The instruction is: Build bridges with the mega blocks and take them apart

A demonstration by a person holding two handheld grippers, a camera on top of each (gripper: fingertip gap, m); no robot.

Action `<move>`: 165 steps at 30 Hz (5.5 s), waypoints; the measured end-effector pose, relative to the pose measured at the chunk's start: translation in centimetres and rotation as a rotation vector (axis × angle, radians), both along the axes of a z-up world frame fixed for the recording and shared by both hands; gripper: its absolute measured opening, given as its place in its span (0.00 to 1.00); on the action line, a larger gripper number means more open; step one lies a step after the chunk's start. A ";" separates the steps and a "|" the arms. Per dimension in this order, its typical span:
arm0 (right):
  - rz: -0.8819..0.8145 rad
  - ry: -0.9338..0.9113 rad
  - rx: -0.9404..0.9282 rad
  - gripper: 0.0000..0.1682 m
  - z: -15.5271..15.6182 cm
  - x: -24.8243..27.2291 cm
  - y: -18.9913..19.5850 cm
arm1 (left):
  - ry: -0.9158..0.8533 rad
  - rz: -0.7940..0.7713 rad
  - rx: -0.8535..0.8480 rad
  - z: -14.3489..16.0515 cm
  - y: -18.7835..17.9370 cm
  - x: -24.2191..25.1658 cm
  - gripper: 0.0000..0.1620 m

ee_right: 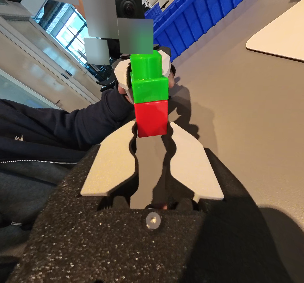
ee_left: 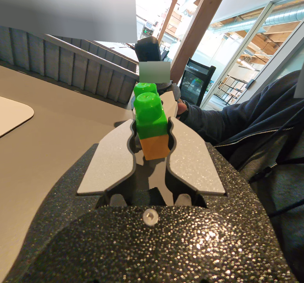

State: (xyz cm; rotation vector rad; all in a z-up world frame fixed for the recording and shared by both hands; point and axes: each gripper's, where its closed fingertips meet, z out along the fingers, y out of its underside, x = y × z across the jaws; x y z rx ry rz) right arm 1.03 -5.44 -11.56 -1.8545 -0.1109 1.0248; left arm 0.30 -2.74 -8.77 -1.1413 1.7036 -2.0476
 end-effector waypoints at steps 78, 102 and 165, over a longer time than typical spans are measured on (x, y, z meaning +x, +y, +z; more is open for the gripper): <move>0.016 -0.126 0.140 0.22 1.6 -0.9 -0.2 | -0.086 -0.048 0.016 1.2 -1.5 -0.6 0.22; 0.001 -0.200 0.212 0.22 2.6 -1.6 -0.3 | -0.158 -0.098 0.052 1.2 -2.6 -1.1 0.22; -0.369 -1.600 -0.755 0.24 -3.9 48.5 -2.3 | -0.119 0.256 -0.057 1.6 4.8 1.2 0.12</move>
